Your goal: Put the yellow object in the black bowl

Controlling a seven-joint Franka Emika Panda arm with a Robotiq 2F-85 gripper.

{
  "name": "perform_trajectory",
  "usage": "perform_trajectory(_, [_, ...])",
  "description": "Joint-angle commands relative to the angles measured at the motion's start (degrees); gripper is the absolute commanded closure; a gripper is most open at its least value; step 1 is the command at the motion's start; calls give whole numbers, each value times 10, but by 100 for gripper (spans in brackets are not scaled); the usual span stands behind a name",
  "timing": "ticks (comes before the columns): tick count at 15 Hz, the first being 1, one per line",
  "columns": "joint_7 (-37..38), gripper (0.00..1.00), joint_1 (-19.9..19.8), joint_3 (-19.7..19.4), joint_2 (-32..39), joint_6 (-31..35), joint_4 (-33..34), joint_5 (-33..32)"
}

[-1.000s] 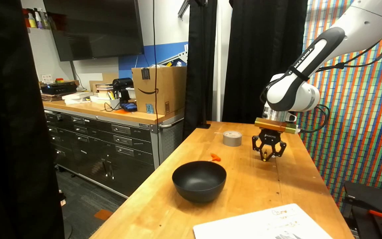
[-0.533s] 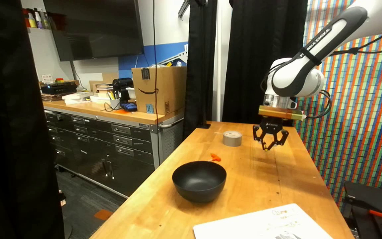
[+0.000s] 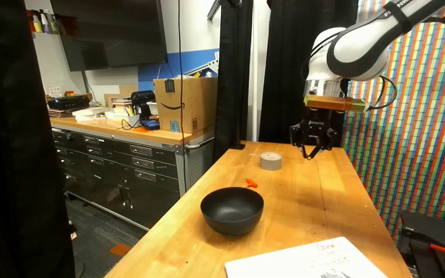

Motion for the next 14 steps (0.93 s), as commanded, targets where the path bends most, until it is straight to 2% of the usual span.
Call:
perform_trajectory(1, [-15,90,30,38,-25,-38,14,-6])
perform_trajectory(7, [-30,90,76,93,-9,-58,45,-10])
perform_trajectory(14, [-22,89,100,123,40,-33,92,-34])
